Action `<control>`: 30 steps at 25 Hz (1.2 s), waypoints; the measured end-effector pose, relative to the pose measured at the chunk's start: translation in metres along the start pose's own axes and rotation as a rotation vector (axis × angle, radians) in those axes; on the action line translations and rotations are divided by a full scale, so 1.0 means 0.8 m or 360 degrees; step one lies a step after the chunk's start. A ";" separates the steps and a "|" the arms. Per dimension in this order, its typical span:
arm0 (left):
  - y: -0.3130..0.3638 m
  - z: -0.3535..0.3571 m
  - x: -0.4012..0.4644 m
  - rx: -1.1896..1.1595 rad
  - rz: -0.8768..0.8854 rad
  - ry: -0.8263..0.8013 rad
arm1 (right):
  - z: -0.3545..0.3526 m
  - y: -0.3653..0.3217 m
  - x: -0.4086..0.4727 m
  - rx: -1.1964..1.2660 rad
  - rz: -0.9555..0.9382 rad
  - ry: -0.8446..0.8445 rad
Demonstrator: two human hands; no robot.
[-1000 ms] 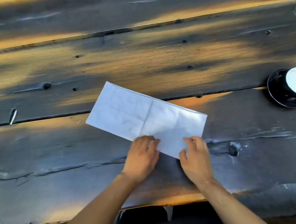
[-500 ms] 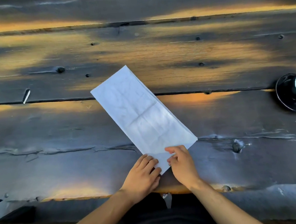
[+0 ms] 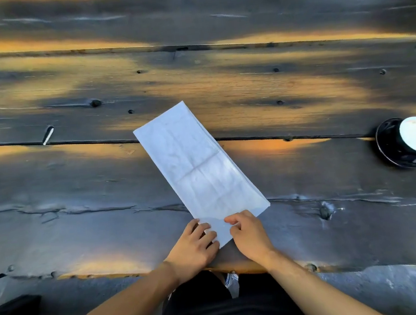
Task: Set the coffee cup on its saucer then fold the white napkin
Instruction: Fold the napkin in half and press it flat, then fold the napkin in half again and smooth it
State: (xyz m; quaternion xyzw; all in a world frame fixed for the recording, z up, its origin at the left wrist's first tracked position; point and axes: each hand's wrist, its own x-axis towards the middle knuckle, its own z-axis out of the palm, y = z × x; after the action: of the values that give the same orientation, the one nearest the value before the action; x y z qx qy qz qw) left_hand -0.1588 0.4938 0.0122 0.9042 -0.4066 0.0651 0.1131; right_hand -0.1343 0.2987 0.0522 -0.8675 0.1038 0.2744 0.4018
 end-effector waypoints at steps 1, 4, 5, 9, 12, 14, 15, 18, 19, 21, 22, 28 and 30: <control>-0.001 -0.003 0.004 -0.0014 0.0014 -0.0003 | -0.003 0.001 0.000 -0.0014 -0.0013 -0.0017; 0.002 -0.018 0.022 -0.0233 -0.0126 0.0025 | -0.013 0.005 -0.007 -0.0258 -0.0300 -0.0080; 0.006 -0.026 0.027 -0.0340 -0.0231 0.0043 | -0.017 0.006 -0.012 -0.0385 -0.0486 -0.0078; 0.020 -0.062 0.030 -0.0712 -0.0781 0.0150 | -0.030 0.017 -0.017 -0.0702 -0.0939 -0.0032; 0.025 -0.091 0.021 -0.1075 -0.1427 0.0268 | -0.048 0.029 -0.002 -0.0773 -0.0903 0.0168; 0.024 -0.106 0.015 -0.1149 -0.1795 0.0307 | -0.069 0.033 0.004 -0.0698 -0.0861 0.0245; 0.023 -0.113 0.012 -0.1145 -0.1934 0.0339 | -0.079 0.030 0.004 -0.0579 -0.0841 0.0250; 0.022 -0.134 0.008 -0.1213 -0.2164 0.0460 | -0.103 0.010 -0.013 -0.0113 -0.0724 0.0080; 0.026 -0.141 0.008 -0.1249 -0.2196 0.0488 | -0.108 0.003 -0.021 -0.0021 -0.0693 0.0007; 0.035 -0.152 0.005 -0.1320 -0.2229 0.0522 | -0.117 -0.008 -0.035 0.0063 -0.0580 -0.0167; 0.040 -0.158 0.002 -0.1349 -0.2242 0.0537 | -0.120 -0.014 -0.041 0.0106 -0.0525 -0.0257; 0.037 -0.173 0.001 -0.1564 -0.2529 0.0584 | -0.125 -0.041 -0.038 0.0349 -0.0390 -0.0498; 0.020 -0.169 0.008 -0.1649 -0.2607 0.0591 | -0.121 -0.056 -0.023 0.0335 -0.0288 -0.0490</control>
State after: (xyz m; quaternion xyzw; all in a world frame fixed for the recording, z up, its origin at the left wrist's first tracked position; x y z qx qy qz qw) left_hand -0.1701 0.5133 0.1464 0.7204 0.3911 -0.0785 0.5674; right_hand -0.0937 0.2540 0.1424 -0.7744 -0.0089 0.3541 0.5242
